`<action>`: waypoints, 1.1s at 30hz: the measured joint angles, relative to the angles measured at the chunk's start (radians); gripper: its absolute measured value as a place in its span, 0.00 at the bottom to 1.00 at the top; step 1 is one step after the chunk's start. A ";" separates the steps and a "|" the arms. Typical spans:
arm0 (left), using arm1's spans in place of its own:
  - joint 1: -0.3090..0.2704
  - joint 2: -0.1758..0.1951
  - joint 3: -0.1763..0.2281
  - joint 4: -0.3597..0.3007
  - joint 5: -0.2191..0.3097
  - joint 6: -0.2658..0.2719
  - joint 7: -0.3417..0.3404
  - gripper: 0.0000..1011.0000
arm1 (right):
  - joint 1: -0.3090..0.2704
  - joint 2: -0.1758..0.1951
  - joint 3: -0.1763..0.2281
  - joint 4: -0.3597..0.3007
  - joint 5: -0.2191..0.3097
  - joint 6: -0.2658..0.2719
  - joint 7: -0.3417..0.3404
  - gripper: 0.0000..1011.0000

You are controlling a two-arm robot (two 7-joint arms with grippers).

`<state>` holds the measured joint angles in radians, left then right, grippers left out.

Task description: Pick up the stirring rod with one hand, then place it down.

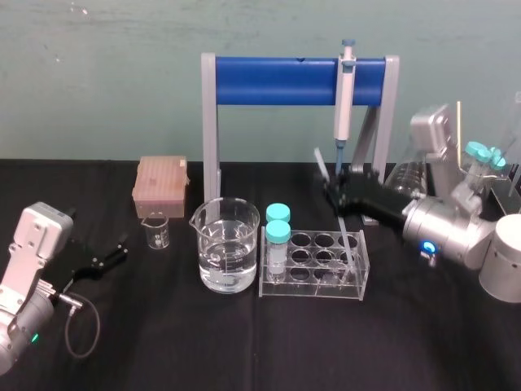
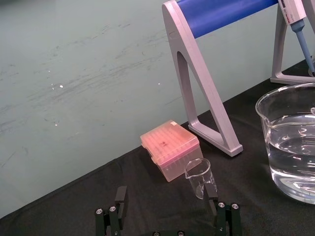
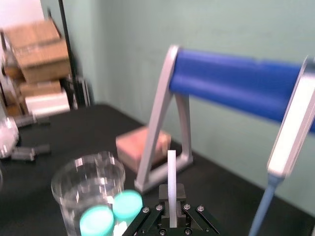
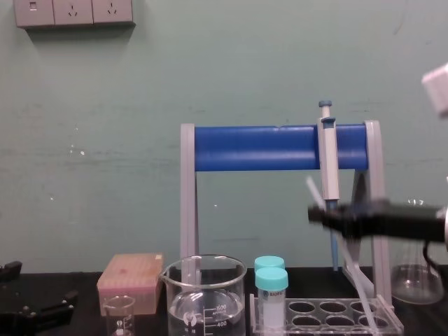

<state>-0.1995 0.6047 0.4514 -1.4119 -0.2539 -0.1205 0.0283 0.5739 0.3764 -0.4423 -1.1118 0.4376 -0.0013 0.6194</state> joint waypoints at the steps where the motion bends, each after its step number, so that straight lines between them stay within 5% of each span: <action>1: 0.000 0.000 0.000 0.000 0.000 0.000 0.000 0.99 | -0.001 -0.001 0.006 -0.010 0.009 0.000 0.000 0.07; 9: 0.000 0.000 0.000 0.000 0.000 0.000 0.000 0.99 | 0.008 -0.024 0.081 -0.097 0.116 -0.032 -0.007 0.07; 13: 0.000 0.000 0.000 0.000 0.000 0.000 0.000 0.99 | 0.005 -0.037 0.124 -0.125 0.148 -0.151 -0.012 0.07; 15: 0.000 0.000 0.000 0.000 0.000 0.000 0.000 0.99 | 0.001 -0.043 0.137 -0.119 0.148 -0.224 -0.011 0.07; 22: 0.000 0.000 0.000 0.000 0.000 0.000 0.000 0.99 | -0.025 -0.042 0.152 -0.072 0.106 -0.356 0.008 0.07; 33: 0.000 0.000 0.000 0.000 0.000 0.000 0.000 0.99 | -0.060 -0.032 0.152 -0.036 0.044 -0.375 -0.005 0.07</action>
<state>-0.1996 0.6047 0.4514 -1.4120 -0.2539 -0.1205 0.0283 0.5137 0.3448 -0.2902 -1.1478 0.4818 -0.3767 0.6147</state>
